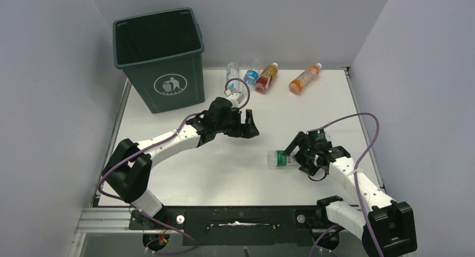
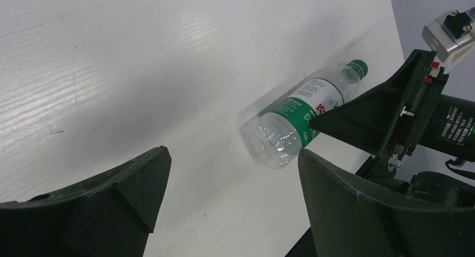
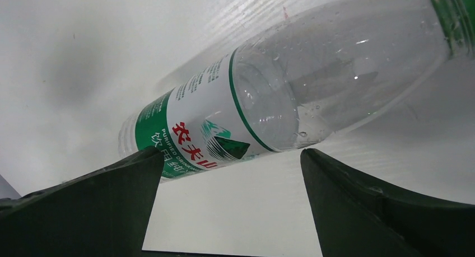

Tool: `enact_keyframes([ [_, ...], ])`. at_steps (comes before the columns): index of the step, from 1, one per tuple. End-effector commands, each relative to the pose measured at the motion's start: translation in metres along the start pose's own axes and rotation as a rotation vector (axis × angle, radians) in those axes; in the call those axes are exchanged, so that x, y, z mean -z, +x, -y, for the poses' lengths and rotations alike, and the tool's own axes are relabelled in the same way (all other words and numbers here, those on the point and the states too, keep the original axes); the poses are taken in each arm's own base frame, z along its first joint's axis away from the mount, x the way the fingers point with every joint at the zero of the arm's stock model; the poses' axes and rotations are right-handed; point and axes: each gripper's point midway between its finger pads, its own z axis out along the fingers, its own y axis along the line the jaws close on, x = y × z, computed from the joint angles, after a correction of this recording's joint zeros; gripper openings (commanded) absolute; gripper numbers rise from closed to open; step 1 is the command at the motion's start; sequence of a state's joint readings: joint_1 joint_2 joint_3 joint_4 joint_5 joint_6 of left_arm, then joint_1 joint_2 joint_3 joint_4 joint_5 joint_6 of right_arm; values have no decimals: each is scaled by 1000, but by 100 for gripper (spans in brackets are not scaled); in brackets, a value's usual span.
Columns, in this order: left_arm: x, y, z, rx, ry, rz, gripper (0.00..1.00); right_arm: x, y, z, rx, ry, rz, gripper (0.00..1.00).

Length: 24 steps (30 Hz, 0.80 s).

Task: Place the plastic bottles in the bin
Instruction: Move the plastic bottle to the center of the board, then pick up the plastic bottle at the center of the board.

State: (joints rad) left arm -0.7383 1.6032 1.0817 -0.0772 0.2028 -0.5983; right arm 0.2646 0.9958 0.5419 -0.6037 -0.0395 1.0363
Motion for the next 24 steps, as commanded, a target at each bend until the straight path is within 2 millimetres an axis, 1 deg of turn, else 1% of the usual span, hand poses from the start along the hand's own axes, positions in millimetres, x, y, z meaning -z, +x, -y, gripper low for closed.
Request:
enact_keyframes([
  [1, 2, -20, 21, -30, 63, 49, 85, -2, -23, -19, 35, -27, 72, 98],
  [6, 4, -22, 21, -34, 58, 51, 85, -9, -32, -26, 61, -15, 80, 98],
  [14, 10, -19, 16, -37, 37, 50, 85, -25, -43, -38, 117, -10, 82, 98],
  [22, 13, -16, 12, -30, 27, 53, 85, -39, -51, -41, 216, 24, 81, 100],
  [24, 14, -16, 12, -29, 24, 55, 85, -41, -52, -43, 241, 22, 82, 99],
])
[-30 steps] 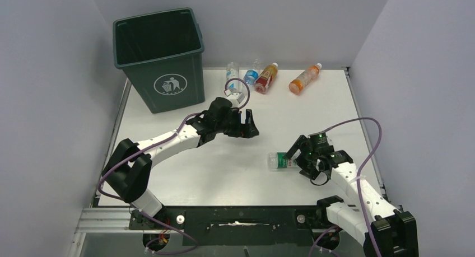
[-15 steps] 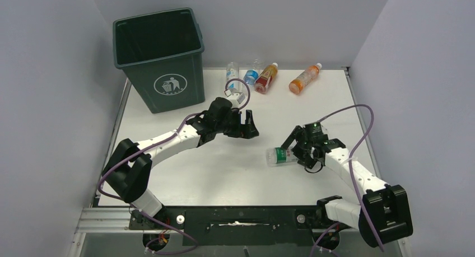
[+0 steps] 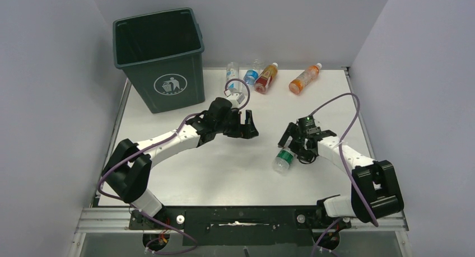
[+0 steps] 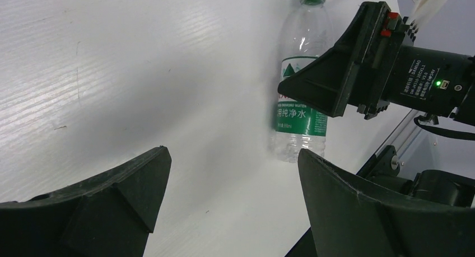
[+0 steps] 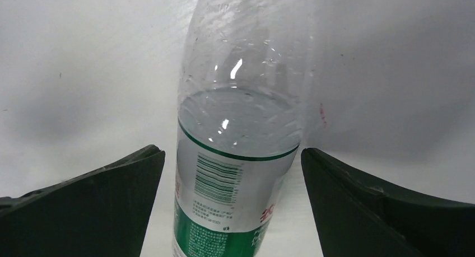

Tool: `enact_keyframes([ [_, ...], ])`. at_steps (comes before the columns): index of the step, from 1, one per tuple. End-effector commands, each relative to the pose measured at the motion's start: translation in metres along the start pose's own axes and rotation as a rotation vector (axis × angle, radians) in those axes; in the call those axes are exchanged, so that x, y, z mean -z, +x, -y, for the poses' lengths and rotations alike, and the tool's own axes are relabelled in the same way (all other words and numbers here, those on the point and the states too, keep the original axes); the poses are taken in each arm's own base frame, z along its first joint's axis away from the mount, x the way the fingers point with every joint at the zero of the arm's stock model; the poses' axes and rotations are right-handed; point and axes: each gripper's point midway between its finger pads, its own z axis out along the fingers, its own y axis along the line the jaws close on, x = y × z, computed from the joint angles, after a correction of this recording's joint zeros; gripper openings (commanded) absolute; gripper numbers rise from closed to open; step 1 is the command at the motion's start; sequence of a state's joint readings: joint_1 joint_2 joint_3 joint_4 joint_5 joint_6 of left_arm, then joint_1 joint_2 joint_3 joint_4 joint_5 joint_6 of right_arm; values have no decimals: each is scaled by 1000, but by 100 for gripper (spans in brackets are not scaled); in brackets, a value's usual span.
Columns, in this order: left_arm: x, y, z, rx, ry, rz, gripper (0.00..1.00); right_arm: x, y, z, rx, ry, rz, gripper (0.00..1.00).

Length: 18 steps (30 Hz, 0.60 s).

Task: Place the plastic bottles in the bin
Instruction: Pick up the plastic bottle at the center of the board.

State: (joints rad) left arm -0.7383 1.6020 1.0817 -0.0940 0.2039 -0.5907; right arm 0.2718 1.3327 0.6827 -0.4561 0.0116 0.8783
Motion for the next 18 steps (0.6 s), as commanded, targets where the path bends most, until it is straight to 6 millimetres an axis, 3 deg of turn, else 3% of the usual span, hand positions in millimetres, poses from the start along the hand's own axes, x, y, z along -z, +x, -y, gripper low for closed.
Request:
enact_keyframes([
  [1, 14, -19, 13, -24, 29, 69, 85, 2, -24, -20, 86, -40, 84, 98],
  [12, 22, -21, 11, -20, 15, 87, 85, -4, -3, -36, 236, -40, 61, 83],
  [18, 26, -20, 8, -11, 11, 96, 85, 2, 12, -37, 289, -32, 70, 81],
])
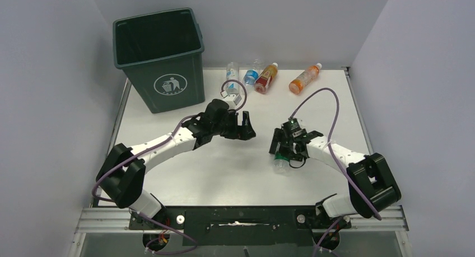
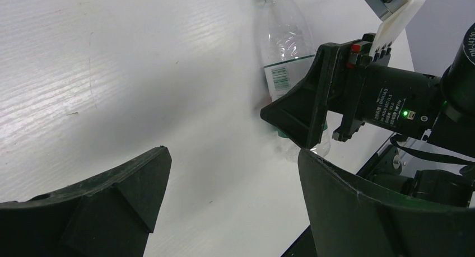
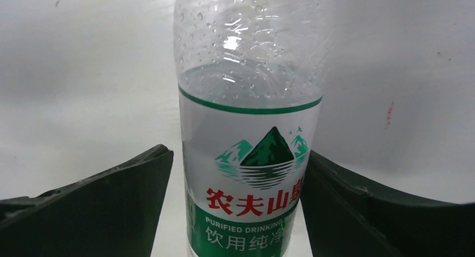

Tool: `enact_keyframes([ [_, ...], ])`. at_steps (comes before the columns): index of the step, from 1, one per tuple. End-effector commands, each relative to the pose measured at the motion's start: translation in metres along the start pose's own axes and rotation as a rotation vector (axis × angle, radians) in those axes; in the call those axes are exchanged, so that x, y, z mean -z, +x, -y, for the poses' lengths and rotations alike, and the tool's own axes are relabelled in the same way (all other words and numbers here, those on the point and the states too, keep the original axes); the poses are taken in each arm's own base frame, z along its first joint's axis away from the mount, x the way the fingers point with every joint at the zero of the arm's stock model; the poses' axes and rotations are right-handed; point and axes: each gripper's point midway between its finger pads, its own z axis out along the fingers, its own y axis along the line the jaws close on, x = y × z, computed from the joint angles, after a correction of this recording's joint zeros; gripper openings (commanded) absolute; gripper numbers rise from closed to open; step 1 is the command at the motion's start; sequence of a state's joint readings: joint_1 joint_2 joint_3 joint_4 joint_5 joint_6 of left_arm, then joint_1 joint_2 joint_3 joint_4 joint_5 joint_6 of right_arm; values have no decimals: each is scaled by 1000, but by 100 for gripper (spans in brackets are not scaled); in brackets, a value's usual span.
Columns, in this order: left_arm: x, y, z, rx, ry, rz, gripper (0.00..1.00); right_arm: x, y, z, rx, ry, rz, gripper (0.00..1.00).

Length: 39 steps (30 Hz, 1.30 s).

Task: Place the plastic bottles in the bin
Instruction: Pick up the plastic bottle at the center of the board.

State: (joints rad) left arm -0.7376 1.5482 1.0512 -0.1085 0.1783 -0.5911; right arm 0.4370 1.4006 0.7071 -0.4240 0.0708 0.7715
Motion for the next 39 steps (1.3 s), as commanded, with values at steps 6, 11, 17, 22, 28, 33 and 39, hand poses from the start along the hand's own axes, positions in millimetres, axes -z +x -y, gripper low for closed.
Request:
enact_keyframes([
  [6, 9, -15, 12, 16, 61, 60, 85, 12, -4, -15, 55, -56, 81, 65],
  [11, 6, -13, 18, 54, 130, 43, 86, 15, -3, -26, 85, -119, 87, 53],
  [17, 7, -14, 22, 94, 199, 43, 89, 23, -4, -37, 125, -186, 116, 47],
  [22, 15, -20, 23, 153, 280, 59, 89, 36, -5, -49, 163, -270, 157, 47],
  [28, 20, -26, 28, 183, 333, 73, 89, 52, -5, -61, 211, -372, 204, 47],
  [33, 23, -28, 31, 201, 367, 76, 89, 62, -5, -70, 238, -430, 226, 46],
  [39, 26, -30, 33, 216, 392, 84, 89, 68, -5, -79, 252, -477, 242, 44],
])
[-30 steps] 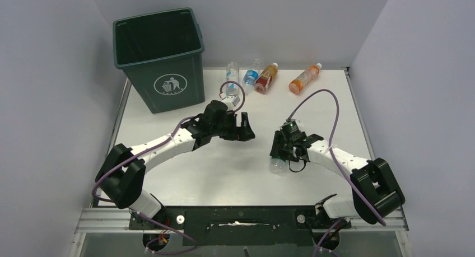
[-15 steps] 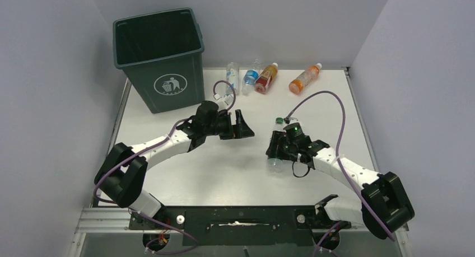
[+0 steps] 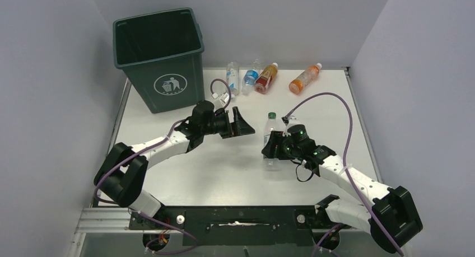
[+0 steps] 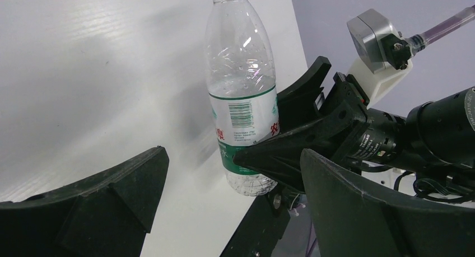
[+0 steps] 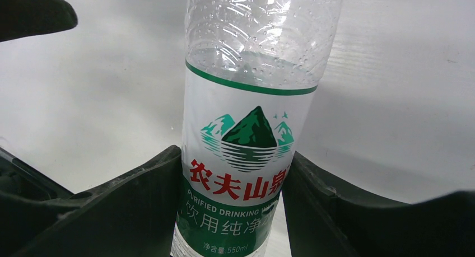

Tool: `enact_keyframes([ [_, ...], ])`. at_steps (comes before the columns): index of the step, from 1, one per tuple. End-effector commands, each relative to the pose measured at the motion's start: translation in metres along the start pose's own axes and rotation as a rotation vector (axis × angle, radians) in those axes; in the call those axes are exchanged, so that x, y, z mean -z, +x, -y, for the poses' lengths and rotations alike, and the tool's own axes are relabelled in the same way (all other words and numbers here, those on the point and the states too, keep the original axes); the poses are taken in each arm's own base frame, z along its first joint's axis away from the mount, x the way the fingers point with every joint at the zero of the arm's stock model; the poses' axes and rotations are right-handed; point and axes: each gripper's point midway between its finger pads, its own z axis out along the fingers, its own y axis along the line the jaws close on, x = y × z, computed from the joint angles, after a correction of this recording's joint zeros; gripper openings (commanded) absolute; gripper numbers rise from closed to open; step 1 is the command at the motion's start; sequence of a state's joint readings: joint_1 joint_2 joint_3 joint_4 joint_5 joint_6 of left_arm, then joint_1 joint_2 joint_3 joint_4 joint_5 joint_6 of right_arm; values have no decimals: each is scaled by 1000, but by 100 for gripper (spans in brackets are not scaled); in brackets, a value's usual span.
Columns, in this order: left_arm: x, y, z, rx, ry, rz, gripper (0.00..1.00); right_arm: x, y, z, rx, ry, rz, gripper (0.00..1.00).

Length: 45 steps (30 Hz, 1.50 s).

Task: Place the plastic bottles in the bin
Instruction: Pick up the plastic bottle at the center of the board, then place the plastic bottle in the trash bin.

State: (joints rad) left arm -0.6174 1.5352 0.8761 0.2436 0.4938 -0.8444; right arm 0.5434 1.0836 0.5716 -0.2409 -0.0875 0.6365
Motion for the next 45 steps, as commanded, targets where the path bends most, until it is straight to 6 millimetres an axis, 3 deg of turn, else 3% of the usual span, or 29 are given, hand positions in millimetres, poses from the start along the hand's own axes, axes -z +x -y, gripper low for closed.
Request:
enact_keyframes([
  [1, 9, -18, 30, -33, 116, 56, 89, 2, -16, -20, 40, -87, 67, 44],
  [15, 7, -25, 40, 35, 215, 57, 90, 6, -21, -52, 115, -211, 76, 44],
  [35, 0, -16, 23, 42, 150, 52, 90, 17, -32, -118, 238, -351, 115, 44],
  [41, 1, -15, 22, 31, 132, 54, 90, 14, -31, -127, 251, -350, 112, 44],
  [45, 1, -14, 23, 16, 118, 49, 72, 12, -31, -123, 245, -325, 116, 44],
])
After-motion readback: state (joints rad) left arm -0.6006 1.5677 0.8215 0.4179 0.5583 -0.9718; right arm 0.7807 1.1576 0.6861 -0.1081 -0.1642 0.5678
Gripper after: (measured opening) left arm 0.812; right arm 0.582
